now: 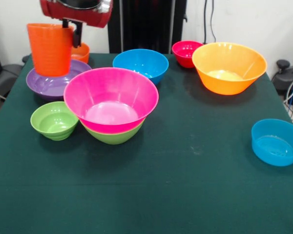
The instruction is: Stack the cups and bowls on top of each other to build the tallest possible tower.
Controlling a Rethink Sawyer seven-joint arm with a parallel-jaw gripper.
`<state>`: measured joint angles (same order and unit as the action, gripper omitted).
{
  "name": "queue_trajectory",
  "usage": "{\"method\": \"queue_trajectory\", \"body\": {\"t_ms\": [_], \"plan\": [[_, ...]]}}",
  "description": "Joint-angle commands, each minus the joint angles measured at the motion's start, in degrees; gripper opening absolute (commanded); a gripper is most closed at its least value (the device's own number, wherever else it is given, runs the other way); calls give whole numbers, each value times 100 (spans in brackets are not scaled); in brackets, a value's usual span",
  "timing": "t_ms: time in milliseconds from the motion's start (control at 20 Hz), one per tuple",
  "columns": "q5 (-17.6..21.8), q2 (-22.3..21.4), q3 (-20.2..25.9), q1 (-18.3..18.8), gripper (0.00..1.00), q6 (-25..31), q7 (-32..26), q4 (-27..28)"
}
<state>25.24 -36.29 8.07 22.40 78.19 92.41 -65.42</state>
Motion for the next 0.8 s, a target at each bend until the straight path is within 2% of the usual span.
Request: {"method": "queue_trajectory", "body": {"t_ms": [50,400,800], "plan": [[-266,-13,148,-316,0,419,541,-329],[-587,-98,-32,-645,0,171,972,-655],[-852,18,-214,-979,0,-41,1293,-793]]}}
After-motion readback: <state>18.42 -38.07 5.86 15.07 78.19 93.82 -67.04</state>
